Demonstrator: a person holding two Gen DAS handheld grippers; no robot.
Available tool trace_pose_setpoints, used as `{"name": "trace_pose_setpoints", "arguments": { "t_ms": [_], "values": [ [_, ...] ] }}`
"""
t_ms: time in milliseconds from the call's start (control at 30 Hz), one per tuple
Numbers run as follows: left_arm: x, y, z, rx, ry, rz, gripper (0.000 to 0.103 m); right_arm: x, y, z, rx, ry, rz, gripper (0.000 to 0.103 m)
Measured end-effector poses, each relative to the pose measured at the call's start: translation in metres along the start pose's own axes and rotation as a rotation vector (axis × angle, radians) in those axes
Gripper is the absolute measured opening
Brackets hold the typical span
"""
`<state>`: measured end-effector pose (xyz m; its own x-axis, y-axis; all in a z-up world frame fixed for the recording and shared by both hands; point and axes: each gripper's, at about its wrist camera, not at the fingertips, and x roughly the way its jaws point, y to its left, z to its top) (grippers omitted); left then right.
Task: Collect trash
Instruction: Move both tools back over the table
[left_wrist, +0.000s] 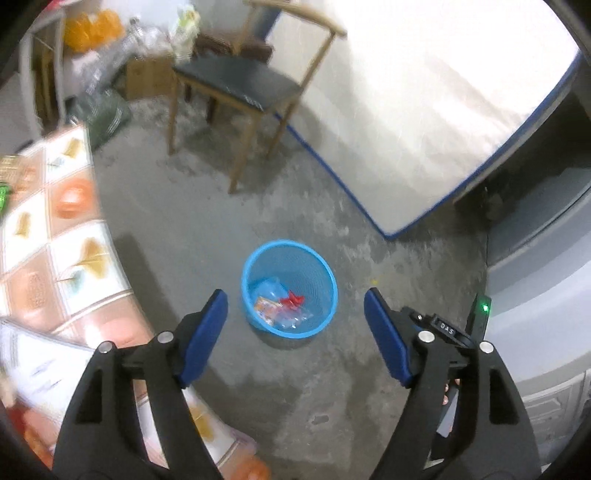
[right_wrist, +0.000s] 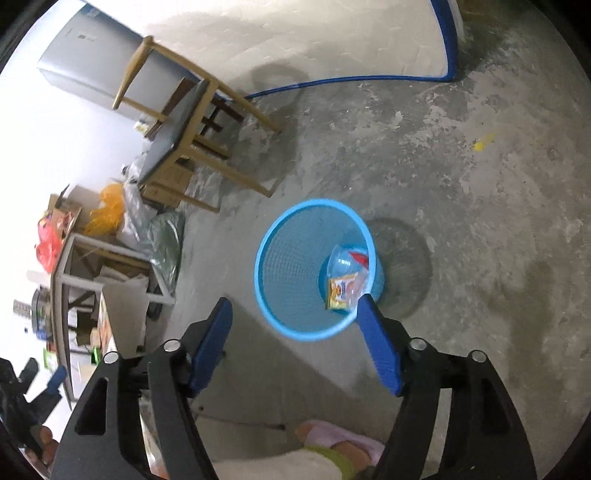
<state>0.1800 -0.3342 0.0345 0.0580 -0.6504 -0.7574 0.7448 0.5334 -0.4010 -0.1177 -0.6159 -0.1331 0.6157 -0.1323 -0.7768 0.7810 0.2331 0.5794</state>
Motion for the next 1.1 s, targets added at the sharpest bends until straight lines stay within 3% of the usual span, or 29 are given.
{"name": "trace_pose_setpoints", "arguments": {
  "t_ms": [233, 367, 500, 700, 900, 1100],
  "values": [
    [-0.111, 0.034, -0.040, -0.019, -0.174, 0.104, 0.079, -0.031, 0.042, -0.031, -0.097, 0.061, 0.041, 0.072],
    [-0.161, 0.070, -0.069, -0.079, -0.243, 0.208, 0.079, -0.046, 0.097, -0.045, -0.201, 0.074, 0.127, 0.073],
    [-0.209, 0.116, -0.099, -0.203, -0.300, 0.236, 0.079, -0.047, 0.160, -0.065, -0.327, 0.126, 0.216, 0.074],
    [-0.276, 0.168, -0.136, -0.304, -0.404, 0.321, 0.079, -0.045, 0.244, -0.109, -0.517, 0.211, 0.307, 0.074],
    [-0.301, 0.207, -0.146, -0.318, -0.395, 0.412, 0.079, -0.039, 0.311, -0.169, -0.695, 0.317, 0.368, 0.074],
    [-0.286, 0.225, -0.132, -0.233, -0.327, 0.417, 0.079, -0.022, 0.353, -0.208, -0.813, 0.399, 0.375, 0.074]
  ]
}}
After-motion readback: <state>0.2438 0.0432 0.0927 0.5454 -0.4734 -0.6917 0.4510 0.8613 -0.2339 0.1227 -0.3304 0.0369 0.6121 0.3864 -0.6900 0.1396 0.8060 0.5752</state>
